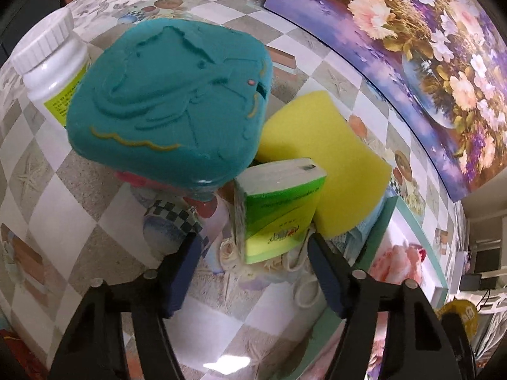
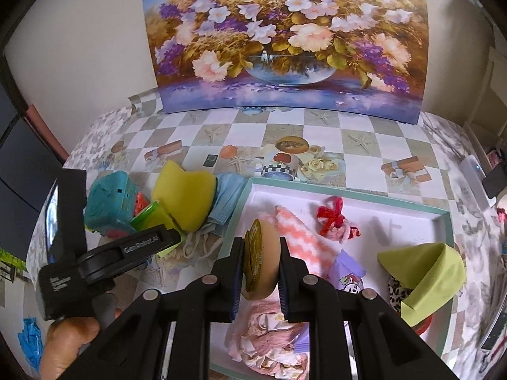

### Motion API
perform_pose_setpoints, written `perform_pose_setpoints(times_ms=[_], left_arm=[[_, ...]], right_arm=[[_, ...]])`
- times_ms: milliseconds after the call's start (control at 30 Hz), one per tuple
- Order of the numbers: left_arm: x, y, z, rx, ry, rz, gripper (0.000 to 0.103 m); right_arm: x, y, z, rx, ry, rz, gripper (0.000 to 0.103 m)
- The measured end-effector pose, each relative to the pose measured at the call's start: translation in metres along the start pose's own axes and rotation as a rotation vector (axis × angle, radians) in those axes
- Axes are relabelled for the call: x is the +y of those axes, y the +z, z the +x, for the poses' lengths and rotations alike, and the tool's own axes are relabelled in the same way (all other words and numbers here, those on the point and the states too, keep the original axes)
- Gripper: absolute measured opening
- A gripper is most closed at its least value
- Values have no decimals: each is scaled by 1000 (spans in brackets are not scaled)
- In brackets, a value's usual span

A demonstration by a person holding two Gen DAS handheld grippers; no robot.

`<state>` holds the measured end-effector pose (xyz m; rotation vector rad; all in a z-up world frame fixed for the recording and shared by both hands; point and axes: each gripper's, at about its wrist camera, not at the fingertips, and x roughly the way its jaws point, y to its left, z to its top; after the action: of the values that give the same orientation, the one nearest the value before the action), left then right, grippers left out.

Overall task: Organize soft objects
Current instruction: 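Grasp the gold tin with the right tool while the left tool grasps the green tissue pack, then carry and release the tin and tissue pack into the tray with both tools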

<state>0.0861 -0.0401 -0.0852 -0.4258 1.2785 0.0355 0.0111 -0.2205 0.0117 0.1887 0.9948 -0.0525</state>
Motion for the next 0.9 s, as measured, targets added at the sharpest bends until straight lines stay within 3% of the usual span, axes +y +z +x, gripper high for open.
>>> perform_pose_setpoints(times_ms=[167,300,533,900], left_arm=[[3,1,2,-32,-22,-26,68],[1,1,3,-25,-72,-24,45],[-3,0,3,-23,-76,-12,32],[4,-5,-9,-18,-93,-5,24]], right_arm=[[-1,0,0,0,4,0,20],[-1,-1,1,2,1,0,20],[-5,-2,1,4,1,8,20],[-10,-2,-1,-6,5,23,20]])
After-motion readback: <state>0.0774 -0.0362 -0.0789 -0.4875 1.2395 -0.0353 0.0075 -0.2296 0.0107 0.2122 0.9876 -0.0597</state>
